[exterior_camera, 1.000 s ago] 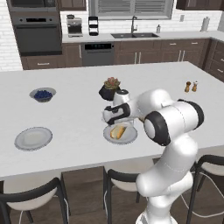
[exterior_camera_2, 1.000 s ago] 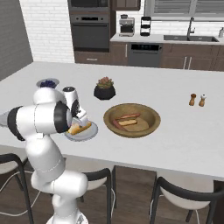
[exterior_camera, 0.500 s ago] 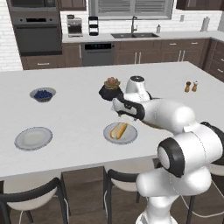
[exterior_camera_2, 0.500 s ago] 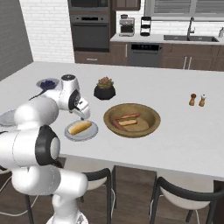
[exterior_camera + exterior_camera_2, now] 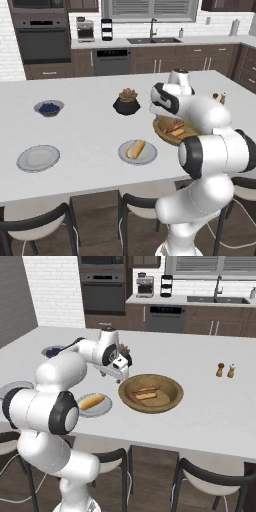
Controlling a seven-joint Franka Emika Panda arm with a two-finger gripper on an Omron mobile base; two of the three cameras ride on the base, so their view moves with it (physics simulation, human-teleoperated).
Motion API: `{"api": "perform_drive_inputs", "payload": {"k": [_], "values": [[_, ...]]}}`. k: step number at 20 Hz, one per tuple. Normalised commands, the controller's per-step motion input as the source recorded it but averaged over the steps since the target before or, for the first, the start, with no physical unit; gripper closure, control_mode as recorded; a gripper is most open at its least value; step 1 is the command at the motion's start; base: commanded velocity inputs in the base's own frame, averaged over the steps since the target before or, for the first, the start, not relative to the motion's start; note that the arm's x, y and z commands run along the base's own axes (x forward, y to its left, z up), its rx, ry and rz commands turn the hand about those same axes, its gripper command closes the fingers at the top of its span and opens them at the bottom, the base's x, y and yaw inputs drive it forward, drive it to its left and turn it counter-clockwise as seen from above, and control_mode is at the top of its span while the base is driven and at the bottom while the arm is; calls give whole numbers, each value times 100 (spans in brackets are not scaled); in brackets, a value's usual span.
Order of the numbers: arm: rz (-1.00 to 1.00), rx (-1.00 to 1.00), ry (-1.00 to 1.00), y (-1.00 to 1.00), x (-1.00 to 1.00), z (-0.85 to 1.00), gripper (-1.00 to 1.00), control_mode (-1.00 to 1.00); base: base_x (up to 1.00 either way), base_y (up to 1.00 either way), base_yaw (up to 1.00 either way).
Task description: Place one bun and one sausage from the bowl on each plate.
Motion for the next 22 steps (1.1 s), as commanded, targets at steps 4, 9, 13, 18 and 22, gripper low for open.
{"api": "perform_drive_inputs", "payload": {"k": [4,9,13,18,22], "values": [[39,0,7,-87,3,-6,-100,-100,0,0,0],[43,0,16,-56,1,-43,-100,-100,0,0,0],[32,0,25,-26,1,-58,-100,-100,0,0,0],[27,7,25,0,11,-57,-100,-100,0,0,0],[21,17,15,0,39,-40,-100,-100,0,0,0]]}}
